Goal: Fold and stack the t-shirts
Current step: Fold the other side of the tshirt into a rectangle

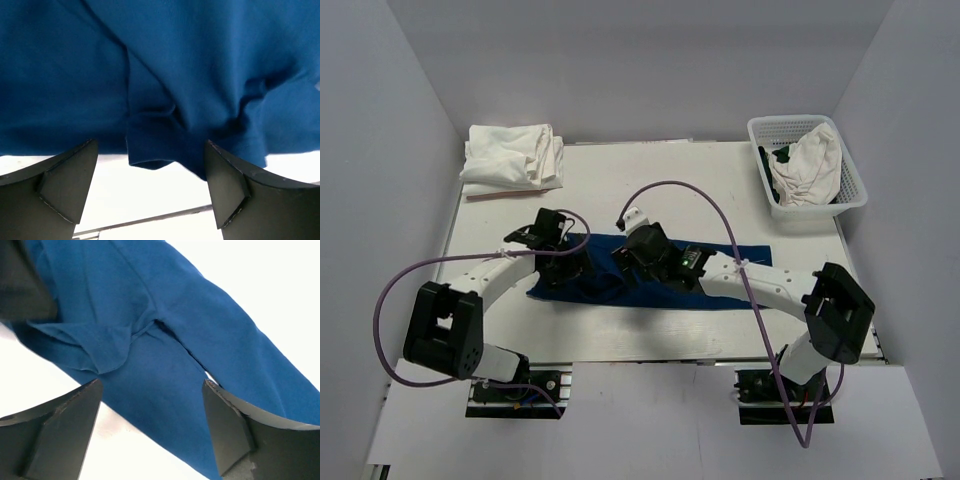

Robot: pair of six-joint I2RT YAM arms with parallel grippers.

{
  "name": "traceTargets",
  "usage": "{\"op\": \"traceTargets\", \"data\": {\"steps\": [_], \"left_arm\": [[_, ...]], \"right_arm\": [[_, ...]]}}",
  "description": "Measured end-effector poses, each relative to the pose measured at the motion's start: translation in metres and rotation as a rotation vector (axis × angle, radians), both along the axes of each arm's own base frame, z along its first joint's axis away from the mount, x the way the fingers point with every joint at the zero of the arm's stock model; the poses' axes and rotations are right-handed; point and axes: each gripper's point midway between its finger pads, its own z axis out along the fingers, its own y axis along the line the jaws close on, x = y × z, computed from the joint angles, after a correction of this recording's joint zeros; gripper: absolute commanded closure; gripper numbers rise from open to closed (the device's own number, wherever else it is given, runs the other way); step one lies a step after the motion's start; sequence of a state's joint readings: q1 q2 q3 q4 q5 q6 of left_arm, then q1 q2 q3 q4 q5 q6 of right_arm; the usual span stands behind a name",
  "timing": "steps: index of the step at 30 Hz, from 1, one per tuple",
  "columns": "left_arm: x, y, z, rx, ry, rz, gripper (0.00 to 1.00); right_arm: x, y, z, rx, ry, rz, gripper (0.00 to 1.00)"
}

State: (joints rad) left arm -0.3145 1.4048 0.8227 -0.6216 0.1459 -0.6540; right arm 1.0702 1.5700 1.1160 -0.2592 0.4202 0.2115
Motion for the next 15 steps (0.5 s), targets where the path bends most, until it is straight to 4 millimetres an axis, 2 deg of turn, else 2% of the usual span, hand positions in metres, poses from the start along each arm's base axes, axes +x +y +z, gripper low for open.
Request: {"op": "traceTargets", "data": {"steps": [3, 5, 7, 10, 13, 15], "left_arm": [[-0.019, -0.004, -0.014, -0.002, 0.041, -0.056, 0.06], [-0.042, -0.005, -0.028, 0.002, 0.099, -0.098, 0.06], [-0.056, -0.011, -0.028, -0.016, 0.128, -0.138, 0.06], [-0.066, -0.016, -0.028, -0.010, 0.140, -0.170, 0.06], [-0.073, -0.010, -0.026, 0.044, 0.159, -0.177, 0.06], [-0.065, -0.001, -0.016, 0.103, 0.140, -0.153, 0.01]], "right_arm": [[0.005, -0.003, 0.000, 0.012, 0.009, -0.028, 0.10], [0.009, -0.005, -0.001, 0.018, 0.011, -0.043, 0.10], [0.013, -0.006, -0.004, 0.022, 0.018, -0.062, 0.10], [0.018, -0.004, -0.010, 0.027, 0.034, -0.085, 0.10], [0.022, 0.003, -0.014, 0.055, 0.061, -0.083, 0.10], [0.023, 0.007, -0.014, 0.073, 0.077, -0.076, 0.10]]}}
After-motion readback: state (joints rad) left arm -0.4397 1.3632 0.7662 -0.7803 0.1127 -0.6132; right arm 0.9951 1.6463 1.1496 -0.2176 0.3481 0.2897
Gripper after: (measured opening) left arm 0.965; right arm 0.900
